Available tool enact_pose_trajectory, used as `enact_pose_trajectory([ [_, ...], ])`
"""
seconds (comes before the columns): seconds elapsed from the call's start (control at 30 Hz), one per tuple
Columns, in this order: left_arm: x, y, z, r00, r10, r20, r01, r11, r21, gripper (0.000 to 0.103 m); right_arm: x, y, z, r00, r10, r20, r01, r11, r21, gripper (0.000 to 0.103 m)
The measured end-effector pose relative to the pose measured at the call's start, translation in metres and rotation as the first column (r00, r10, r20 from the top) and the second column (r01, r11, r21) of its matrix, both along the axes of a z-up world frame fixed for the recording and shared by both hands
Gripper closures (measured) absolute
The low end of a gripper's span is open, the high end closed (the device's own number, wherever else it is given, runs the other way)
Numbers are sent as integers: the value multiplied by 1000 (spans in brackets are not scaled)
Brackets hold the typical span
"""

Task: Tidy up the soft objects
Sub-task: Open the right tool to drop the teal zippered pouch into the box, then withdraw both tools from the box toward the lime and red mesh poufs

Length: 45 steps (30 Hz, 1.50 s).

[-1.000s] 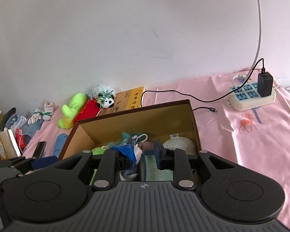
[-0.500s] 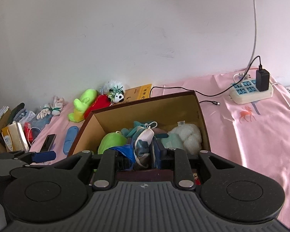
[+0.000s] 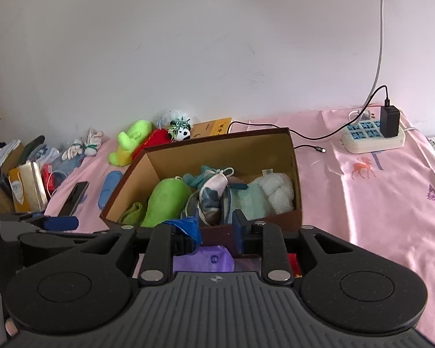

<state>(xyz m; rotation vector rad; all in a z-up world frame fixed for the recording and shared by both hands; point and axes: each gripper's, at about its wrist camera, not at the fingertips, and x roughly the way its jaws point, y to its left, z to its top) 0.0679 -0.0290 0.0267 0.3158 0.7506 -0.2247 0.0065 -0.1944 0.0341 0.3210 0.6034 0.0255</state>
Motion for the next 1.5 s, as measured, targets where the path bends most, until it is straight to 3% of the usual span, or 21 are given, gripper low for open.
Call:
enact_pose_trajectory([
  [1.07,-61,-28,-21,987,141,-76,-134,987,88,28,-49,-22,-33,982,157,-109,-152,987,48,95],
  [1.3,-58,-22,-29,988,100,-120,-91,993,73,28,-55,-21,-45,982,99,-161,-95,995,31,95],
  [1.5,-55,-15,-39,984,-1,-177,6,1000,29,28,-62,-26,-52,981,34,-191,-22,998,63,95],
])
